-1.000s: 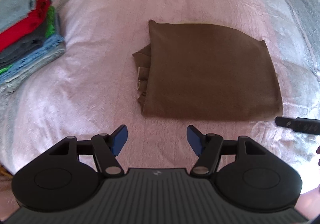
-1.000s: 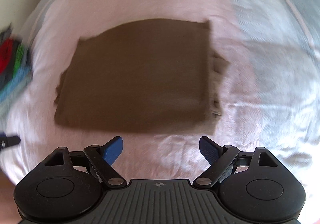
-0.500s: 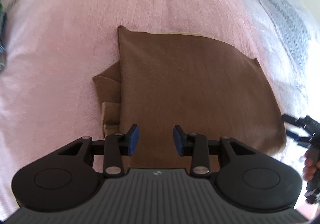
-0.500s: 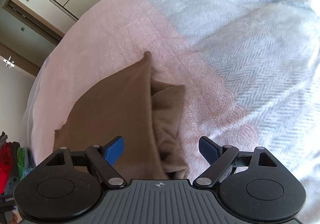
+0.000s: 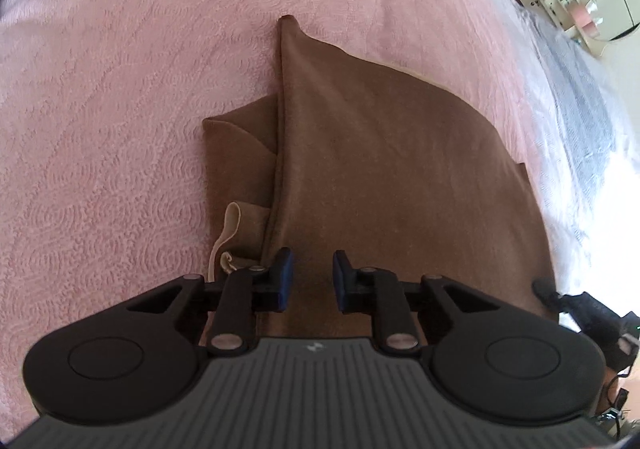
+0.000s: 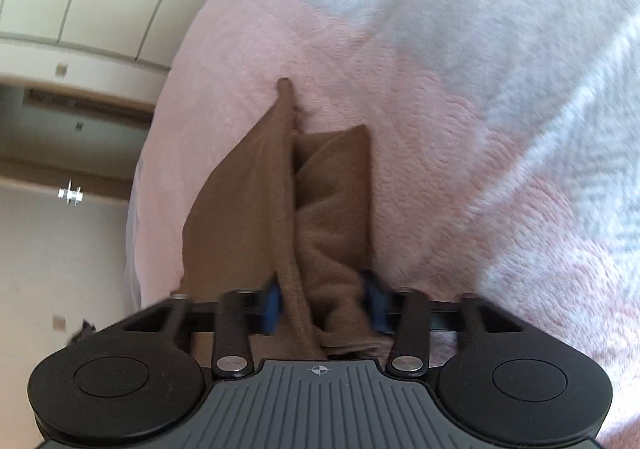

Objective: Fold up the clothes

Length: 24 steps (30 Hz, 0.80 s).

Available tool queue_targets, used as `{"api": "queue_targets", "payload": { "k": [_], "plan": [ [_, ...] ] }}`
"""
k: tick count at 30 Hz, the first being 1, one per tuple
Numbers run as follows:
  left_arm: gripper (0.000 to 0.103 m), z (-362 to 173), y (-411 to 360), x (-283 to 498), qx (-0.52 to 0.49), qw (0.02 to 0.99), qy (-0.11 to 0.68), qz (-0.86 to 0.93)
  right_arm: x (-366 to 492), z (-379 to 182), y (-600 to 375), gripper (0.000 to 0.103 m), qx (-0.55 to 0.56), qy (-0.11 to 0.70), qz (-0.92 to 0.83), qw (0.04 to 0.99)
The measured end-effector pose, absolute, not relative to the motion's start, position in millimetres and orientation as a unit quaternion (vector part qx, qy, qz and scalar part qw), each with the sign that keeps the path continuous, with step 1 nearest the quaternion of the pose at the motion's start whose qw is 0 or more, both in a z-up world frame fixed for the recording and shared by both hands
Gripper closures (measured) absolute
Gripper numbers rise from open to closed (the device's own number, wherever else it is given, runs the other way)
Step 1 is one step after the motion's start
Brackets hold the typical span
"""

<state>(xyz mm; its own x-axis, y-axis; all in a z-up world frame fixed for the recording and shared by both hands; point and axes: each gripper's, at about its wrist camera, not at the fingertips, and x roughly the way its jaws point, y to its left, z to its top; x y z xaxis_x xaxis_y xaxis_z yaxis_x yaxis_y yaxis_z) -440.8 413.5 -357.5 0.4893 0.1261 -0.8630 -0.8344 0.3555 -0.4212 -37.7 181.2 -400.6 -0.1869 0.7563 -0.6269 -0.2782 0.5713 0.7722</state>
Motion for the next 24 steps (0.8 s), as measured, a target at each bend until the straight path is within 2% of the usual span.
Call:
{"api": "queue_targets", "payload": {
  "k": [4, 7, 11, 15, 19, 24],
  "plan": [
    [0.086, -354.3, 416.5, -449.6, -0.476, 0.731, 0.372, 0.318, -46.9, -382.9, 190.0, 0.083, 0.143, 0.636, 0.406, 0.64],
    [0.086, -346.7, 418.7, -463.3, -0.491, 0.731, 0.352, 0.317, -68.3, -350.0, 221.7, 0.086, 0.018, 0.605, 0.391, 0.694],
    [0.085, -333.5, 424.7, -491.8, -0.501, 0.731, 0.327, 0.33, -141.3, -299.0, 283.4, 0.086, -0.217, 0.474, 0.392, 0.758],
    [0.084, -328.0, 434.5, -532.8, -0.515, 0.72, 0.308, 0.348, -246.9, -271.9, 330.3, 0.086, -0.354, 0.312, 0.434, 0.767],
    [0.083, -331.0, 443.5, -577.2, -0.532, 0.704, 0.3, 0.362, -350.7, -282.1, 357.2, 0.086, -0.439, 0.206, 0.471, 0.737],
    [0.083, -341.7, 451.9, -625.0, -0.549, 0.687, 0.299, 0.372, -443.1, -329.1, 370.1, 0.086, -0.504, 0.15, 0.503, 0.686]
  ]
}}
